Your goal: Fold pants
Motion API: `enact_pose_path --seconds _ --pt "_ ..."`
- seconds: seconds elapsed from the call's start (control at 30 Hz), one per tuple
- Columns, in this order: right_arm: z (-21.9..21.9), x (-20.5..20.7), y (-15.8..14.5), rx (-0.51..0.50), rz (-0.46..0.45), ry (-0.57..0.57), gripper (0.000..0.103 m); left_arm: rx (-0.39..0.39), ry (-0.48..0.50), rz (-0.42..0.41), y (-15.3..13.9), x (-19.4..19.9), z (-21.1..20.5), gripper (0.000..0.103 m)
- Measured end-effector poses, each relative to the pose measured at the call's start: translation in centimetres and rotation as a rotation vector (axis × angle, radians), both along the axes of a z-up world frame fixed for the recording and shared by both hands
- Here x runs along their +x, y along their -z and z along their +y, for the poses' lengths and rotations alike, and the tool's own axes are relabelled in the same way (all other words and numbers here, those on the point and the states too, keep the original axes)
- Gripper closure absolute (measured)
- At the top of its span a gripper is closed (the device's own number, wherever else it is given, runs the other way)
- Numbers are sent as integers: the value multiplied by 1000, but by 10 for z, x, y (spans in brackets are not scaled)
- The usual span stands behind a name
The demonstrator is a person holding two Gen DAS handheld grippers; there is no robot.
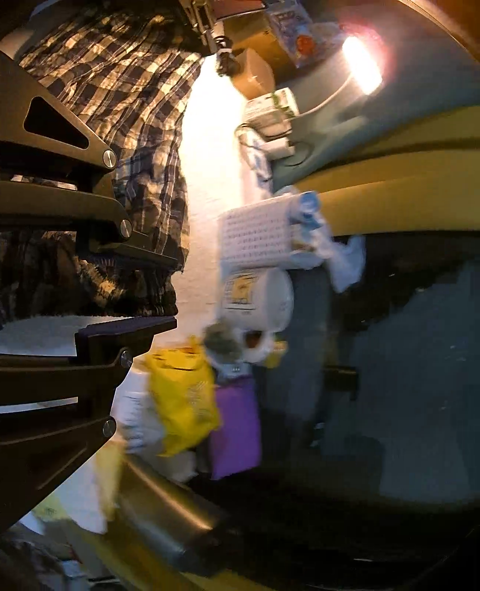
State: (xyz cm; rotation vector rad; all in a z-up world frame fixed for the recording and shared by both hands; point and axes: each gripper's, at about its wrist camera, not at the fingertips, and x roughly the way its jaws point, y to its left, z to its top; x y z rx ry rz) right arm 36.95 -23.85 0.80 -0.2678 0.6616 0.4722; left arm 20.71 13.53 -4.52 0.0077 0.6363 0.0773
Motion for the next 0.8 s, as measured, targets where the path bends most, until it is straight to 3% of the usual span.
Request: enact_pose_path --seconds 0.17,0.3,0.5,0.53,0.6,0.63,0.67,0.7,0.77,0.8 --pt "15 15 -24 27 -82 -23 79 66 -31 -82 -28 22 21 100" --pt "27 42 -30 63 -99 -32 79 78 -59 -107 -33 47 40 100" --pt "47 97 3 51 -42 16 79 106 -166 -31 -2 92 66 98" --pt "49 106 12 34 -25 35 79 85 -175 -8 2 94 71 94" --pt "53 116 27 20 9 49 78 12 -178 21 7 93 80 45" --pt "53 118 32 14 26 48 75 -9 -178 17 7 87 83 2" --pt "53 118 36 9 31 44 68 -15 -176 -1 6 79 83 1" --pt "51 118 38 6 35 41 41 -18 -173 -1 6 71 82 1" --pt "44 111 36 26 32 40 0 -35 -163 27 7 53 77 1" --pt "39 104 33 40 17 33 0 -44 -165 33 8 41 72 1"
